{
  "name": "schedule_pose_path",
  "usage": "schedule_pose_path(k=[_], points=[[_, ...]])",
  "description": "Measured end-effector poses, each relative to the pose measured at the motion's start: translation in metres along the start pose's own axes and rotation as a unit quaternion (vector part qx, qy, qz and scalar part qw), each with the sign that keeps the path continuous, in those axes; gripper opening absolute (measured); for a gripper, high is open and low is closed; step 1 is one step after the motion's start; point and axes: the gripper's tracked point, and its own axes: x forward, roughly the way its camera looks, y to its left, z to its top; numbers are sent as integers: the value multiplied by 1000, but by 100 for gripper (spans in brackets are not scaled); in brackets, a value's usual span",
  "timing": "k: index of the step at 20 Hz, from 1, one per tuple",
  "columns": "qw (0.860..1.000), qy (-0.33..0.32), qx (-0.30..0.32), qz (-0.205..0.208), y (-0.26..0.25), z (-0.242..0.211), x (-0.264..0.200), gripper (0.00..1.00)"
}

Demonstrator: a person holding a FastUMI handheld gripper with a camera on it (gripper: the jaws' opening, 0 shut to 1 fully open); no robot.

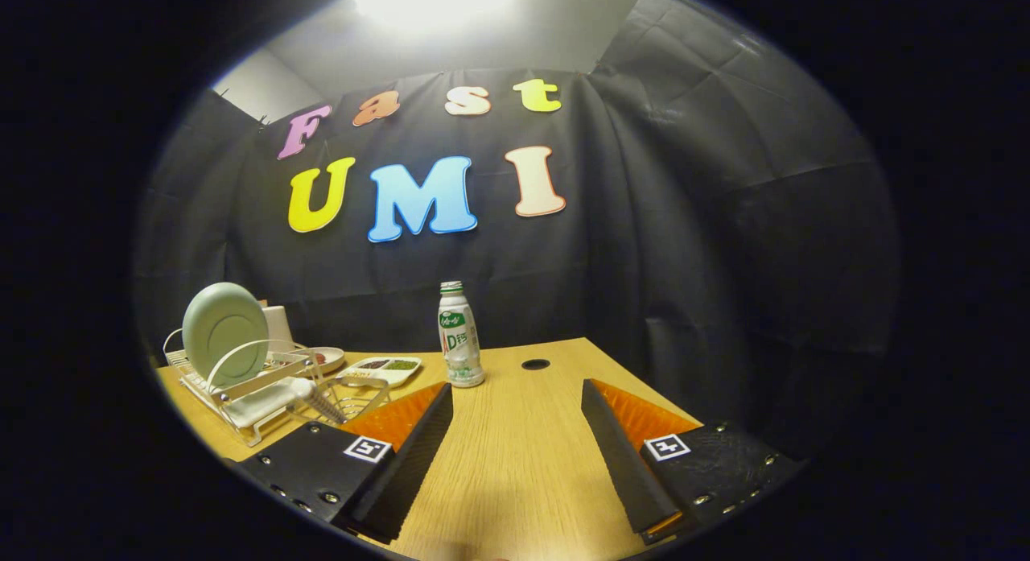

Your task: Take the plate from the dish rack, then take the spoon from the basket and place it into the plate.

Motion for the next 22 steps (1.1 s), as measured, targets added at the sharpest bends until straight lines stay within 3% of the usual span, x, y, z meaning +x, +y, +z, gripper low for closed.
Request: schedule_pose_path(k=[4, 12, 17, 22], points=[[999, -5, -45, -26, -13, 61, -3, 99], [996, -2, -79, -44, 22, 161, -87, 99], [997, -3, -71, -23, 100, 194, -127, 99], [998, 8, -64, 22, 204, 201, -131, 99]])
